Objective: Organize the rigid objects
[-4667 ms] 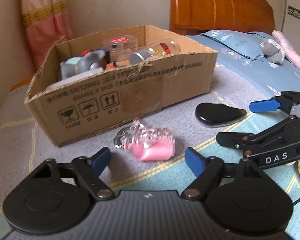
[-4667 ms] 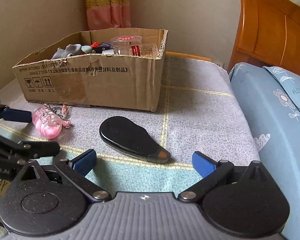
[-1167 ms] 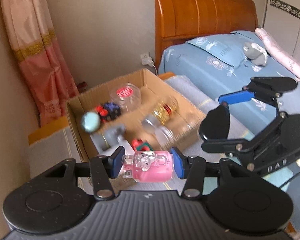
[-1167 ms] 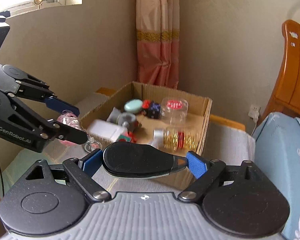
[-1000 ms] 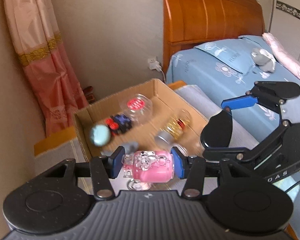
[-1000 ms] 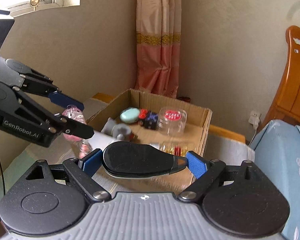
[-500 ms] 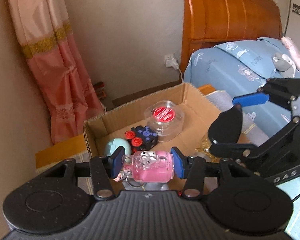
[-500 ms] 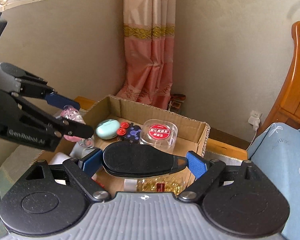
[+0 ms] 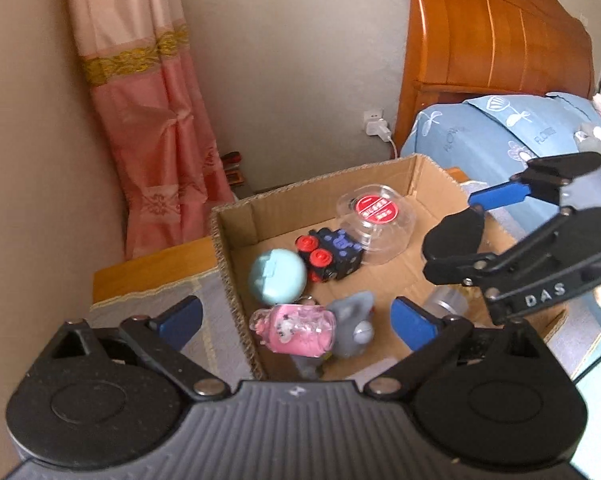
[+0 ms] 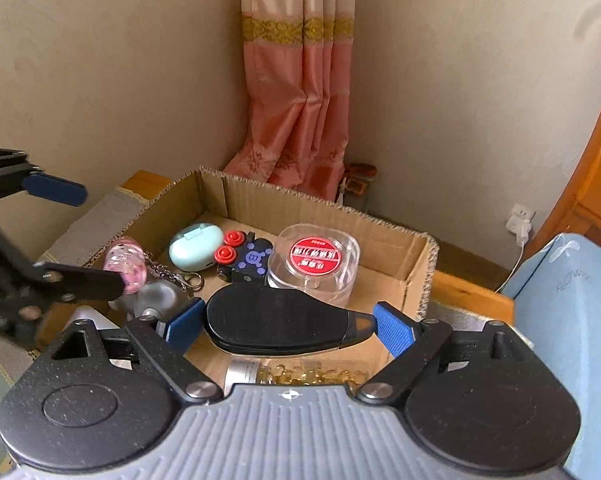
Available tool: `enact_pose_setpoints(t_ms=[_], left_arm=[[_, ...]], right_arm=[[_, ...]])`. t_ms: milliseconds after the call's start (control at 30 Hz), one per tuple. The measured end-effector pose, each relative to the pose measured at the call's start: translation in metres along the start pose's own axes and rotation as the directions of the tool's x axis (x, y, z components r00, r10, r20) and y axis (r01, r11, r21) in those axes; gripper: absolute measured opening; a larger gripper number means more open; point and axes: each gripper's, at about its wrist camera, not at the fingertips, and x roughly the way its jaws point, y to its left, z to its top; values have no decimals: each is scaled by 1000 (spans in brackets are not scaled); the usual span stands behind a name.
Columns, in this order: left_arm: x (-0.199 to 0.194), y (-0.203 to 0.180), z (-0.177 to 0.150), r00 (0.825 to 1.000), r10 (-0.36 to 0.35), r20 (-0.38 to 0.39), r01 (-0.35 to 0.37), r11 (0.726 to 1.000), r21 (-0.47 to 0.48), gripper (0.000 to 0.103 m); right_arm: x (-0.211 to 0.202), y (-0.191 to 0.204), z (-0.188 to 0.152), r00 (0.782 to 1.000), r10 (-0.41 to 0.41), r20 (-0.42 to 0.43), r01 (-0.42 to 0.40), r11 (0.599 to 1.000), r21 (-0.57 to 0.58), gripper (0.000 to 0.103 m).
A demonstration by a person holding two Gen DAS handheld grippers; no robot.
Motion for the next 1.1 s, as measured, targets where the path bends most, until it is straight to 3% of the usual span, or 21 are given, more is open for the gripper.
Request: enact_pose_setpoints(t_ms=[67, 133, 267, 567, 800, 967, 1100], left_arm=[[-4, 0, -5, 1000, 6, 0, -6, 1000, 9, 100], [-9, -1, -8, 1000, 21, 7, -21, 1000, 16, 100], [-25, -7, -13, 998, 41, 47, -43, 998, 38, 100], [-79, -36, -37, 987, 104, 124, -107, 994, 19, 101], [-114, -64, -76, 978, 189, 89, -177, 976, -129, 101], [-130, -77, -94, 979, 198, 49, -186, 965, -182, 101], [-142, -85, -103, 981, 192, 42, -181, 965, -188, 101]], right_arm=[[6, 2, 0, 1000, 25, -16, -25, 1000, 1, 93], [9, 6, 0, 999, 28, -17, -28, 1000, 3, 103], [-1, 11, 0, 1000, 23, 2, -23, 1000, 5, 103], [-70, 21, -9, 998, -55, 30, 52, 996, 71, 103], [-127, 49, -63, 969, -246, -15, 245, 954, 172, 103], [-153, 73, -108, 965, -260, -23, 258, 936, 239, 103], [-164, 87, -123, 958, -287, -29, 284, 921, 265, 103]])
